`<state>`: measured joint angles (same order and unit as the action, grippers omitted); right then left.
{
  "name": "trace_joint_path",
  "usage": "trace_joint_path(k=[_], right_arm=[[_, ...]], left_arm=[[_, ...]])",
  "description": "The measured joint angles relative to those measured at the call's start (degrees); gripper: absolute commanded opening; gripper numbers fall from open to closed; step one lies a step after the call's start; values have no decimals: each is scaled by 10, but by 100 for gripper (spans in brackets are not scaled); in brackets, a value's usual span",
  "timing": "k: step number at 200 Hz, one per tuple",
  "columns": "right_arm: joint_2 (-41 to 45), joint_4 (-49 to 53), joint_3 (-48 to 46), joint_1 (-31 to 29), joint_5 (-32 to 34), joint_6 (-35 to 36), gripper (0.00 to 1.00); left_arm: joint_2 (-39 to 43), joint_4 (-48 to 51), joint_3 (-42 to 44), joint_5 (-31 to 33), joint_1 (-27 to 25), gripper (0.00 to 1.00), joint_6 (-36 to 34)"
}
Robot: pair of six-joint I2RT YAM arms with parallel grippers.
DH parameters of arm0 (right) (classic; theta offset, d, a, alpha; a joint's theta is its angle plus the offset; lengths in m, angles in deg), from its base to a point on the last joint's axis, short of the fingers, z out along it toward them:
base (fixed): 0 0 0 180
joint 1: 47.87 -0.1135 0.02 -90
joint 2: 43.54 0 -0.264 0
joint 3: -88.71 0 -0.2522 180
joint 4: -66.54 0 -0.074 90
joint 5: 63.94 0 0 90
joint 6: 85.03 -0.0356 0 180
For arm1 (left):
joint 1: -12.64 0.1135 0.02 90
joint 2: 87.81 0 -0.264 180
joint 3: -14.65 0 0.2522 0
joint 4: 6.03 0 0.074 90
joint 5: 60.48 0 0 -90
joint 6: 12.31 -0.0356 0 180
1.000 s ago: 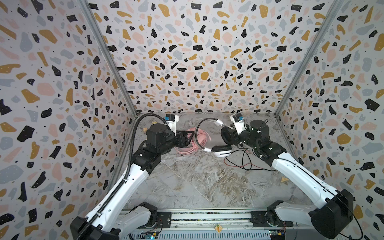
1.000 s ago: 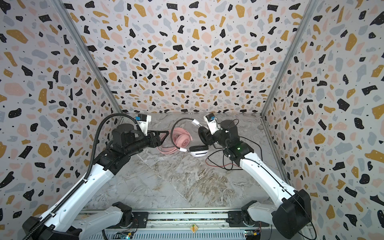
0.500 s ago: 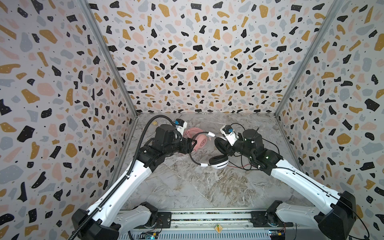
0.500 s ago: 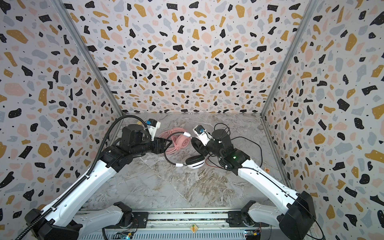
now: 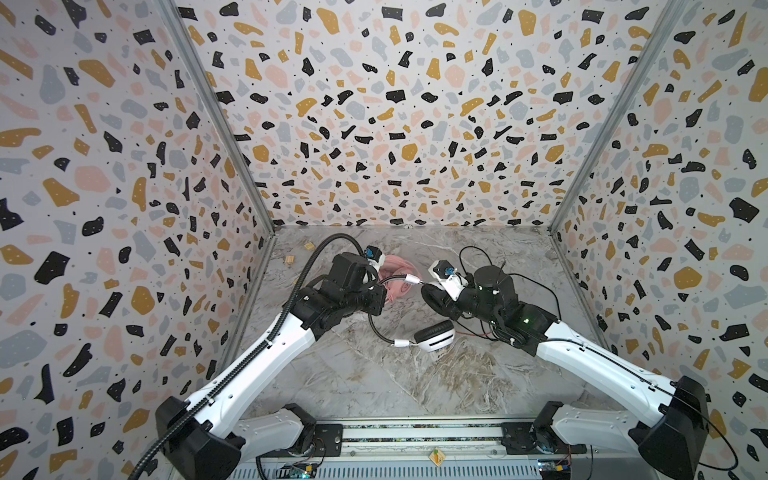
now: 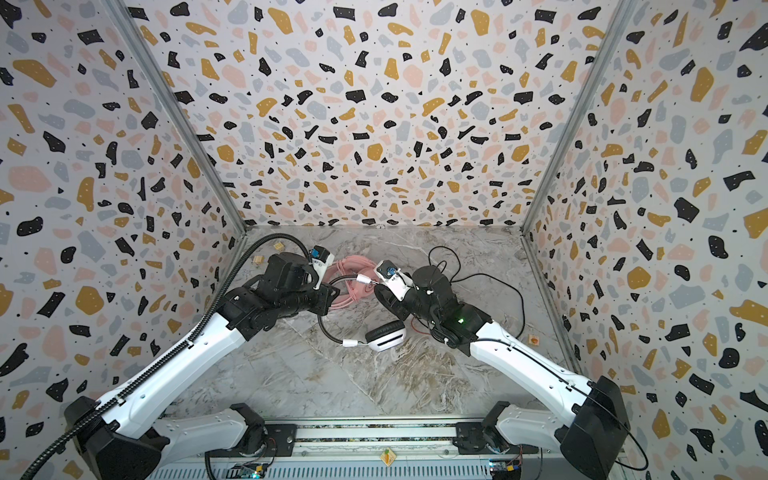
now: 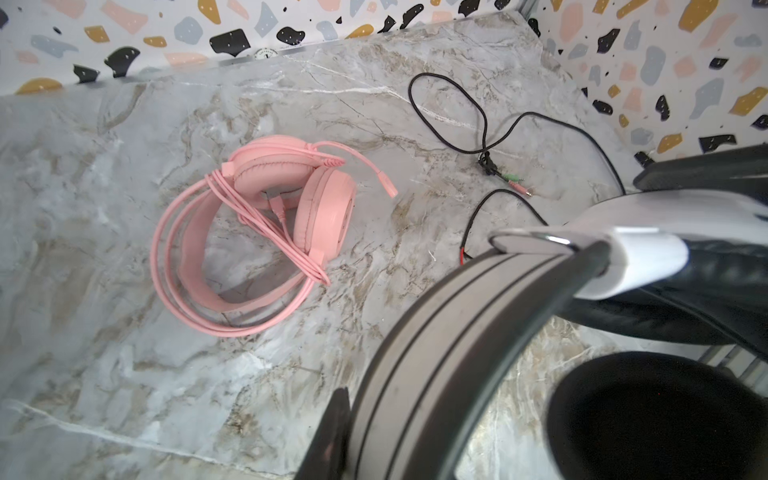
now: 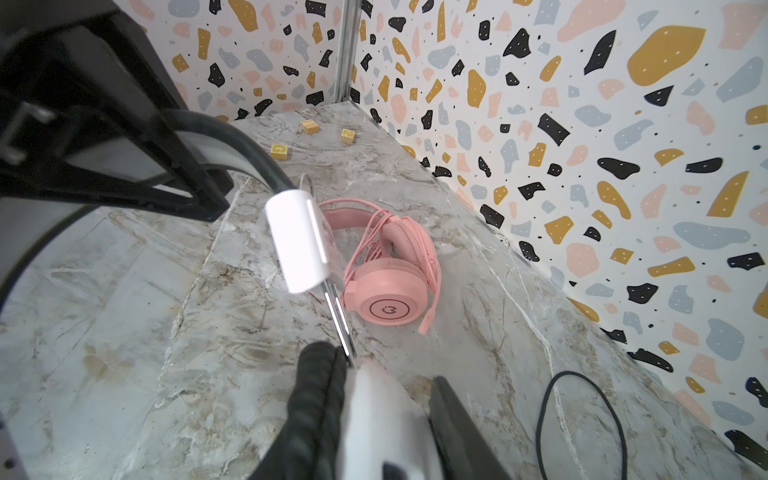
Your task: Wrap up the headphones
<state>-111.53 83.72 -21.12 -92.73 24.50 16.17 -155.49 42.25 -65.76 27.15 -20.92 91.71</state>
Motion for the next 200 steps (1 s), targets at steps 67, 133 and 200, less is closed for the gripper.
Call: trace_joint_path(k=[67,133,200], right_arm=[[-2,2,29,22,-44,-44,70],[113,-22,-26,219,-190,-169,72],[129,-69,-165,318,-209,-248,72]], left_arm=[[2,4,10,65,2,0,-2],[33,-10,20,35,105,0,-9],[33,18,-17,-5,162,0,-13]])
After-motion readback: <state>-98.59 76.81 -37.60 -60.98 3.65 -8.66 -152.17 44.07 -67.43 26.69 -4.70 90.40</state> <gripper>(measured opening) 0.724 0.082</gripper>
